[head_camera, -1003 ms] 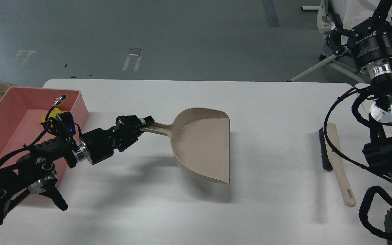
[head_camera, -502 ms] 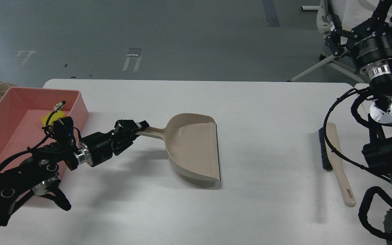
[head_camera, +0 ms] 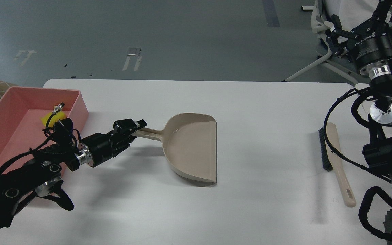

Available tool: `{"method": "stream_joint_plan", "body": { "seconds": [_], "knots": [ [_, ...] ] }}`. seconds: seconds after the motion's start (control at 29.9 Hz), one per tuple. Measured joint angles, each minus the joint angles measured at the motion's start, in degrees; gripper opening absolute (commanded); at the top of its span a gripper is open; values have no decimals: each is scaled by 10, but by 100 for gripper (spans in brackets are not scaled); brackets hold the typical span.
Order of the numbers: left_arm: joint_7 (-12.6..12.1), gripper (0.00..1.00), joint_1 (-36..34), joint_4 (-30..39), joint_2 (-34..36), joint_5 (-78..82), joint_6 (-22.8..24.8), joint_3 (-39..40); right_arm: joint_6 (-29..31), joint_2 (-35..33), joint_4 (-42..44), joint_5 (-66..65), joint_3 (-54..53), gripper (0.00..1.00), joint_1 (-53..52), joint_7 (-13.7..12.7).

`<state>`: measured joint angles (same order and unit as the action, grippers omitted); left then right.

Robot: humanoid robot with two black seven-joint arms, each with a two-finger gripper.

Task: Sweep and dump garbage into bin
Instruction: 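Lower the dustpan onto the table beside the bin with the left gripper, then open the left gripper and release the dustpan handle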

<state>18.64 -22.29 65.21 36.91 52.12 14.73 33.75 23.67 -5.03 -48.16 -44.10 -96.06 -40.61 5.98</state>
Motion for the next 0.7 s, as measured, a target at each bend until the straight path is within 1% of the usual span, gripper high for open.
{"method": "stream_joint_plan", "body": {
  "seconds": [0.13, 0.3, 0.5, 0.7],
  "knots": [
    [0, 67, 0, 1, 4, 0, 0, 0, 0, 0, 0, 0, 0, 100, 2, 0],
    [-3, 79, -1, 7, 27, 1, 0, 1, 1, 0, -1, 0, 0, 100, 4, 0],
    [-12, 80, -1, 12, 61, 1, 4, 1, 1, 0, -1, 0, 0, 100, 4, 0],
    [-13, 80, -1, 44, 105, 0, 8, 1, 1, 0, -1, 0, 0, 100, 10, 0]
  ]
}}
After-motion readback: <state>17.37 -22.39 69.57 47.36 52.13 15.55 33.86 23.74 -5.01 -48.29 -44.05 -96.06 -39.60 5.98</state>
